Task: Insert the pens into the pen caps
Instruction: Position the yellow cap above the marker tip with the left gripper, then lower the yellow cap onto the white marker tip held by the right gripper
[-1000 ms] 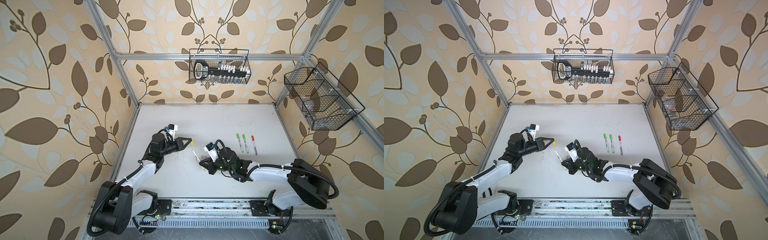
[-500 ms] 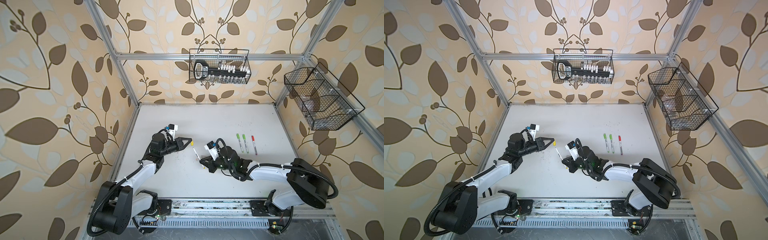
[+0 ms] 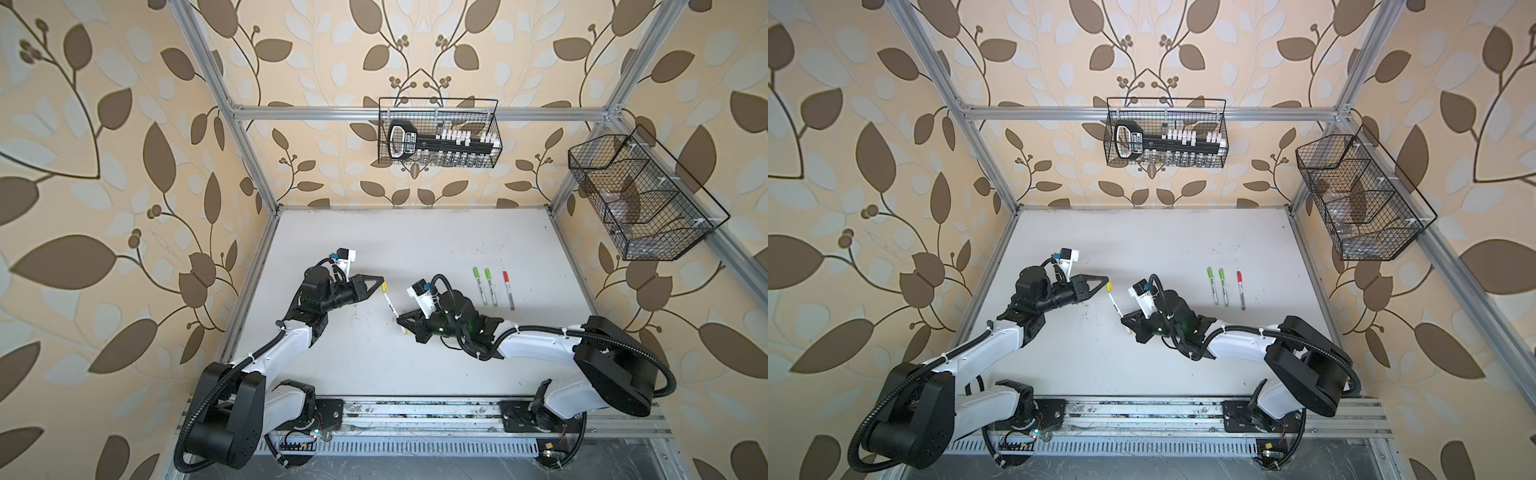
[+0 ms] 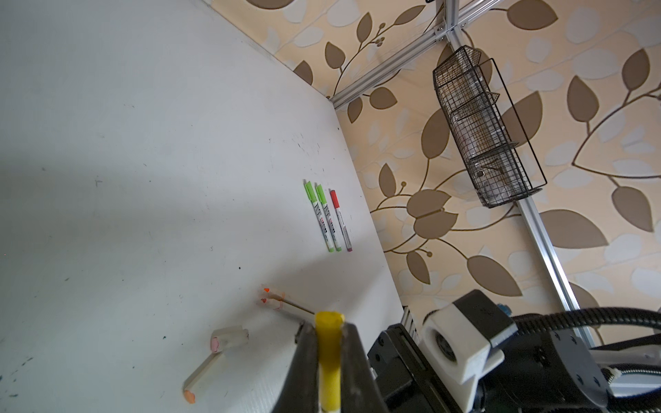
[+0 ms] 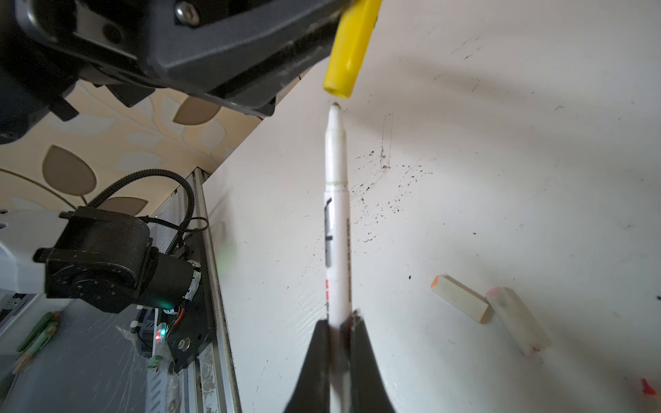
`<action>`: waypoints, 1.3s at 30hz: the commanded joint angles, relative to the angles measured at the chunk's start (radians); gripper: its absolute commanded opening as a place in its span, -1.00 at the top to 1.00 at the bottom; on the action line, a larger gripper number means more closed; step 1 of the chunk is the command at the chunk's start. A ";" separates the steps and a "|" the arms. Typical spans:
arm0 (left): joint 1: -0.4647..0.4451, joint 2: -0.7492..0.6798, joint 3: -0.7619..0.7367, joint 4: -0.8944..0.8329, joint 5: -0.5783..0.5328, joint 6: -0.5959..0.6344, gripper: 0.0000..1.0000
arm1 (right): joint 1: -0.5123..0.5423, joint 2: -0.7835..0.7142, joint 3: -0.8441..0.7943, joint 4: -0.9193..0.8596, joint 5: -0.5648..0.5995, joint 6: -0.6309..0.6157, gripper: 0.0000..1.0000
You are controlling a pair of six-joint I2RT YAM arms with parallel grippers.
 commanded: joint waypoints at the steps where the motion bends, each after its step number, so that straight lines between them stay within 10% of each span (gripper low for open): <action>1: 0.005 -0.001 -0.010 0.033 0.015 0.018 0.79 | -0.002 0.017 0.028 0.023 -0.010 -0.016 0.96; 39: -0.002 -0.011 -0.021 0.046 0.027 0.012 0.79 | -0.031 0.063 0.086 0.119 0.029 0.073 0.99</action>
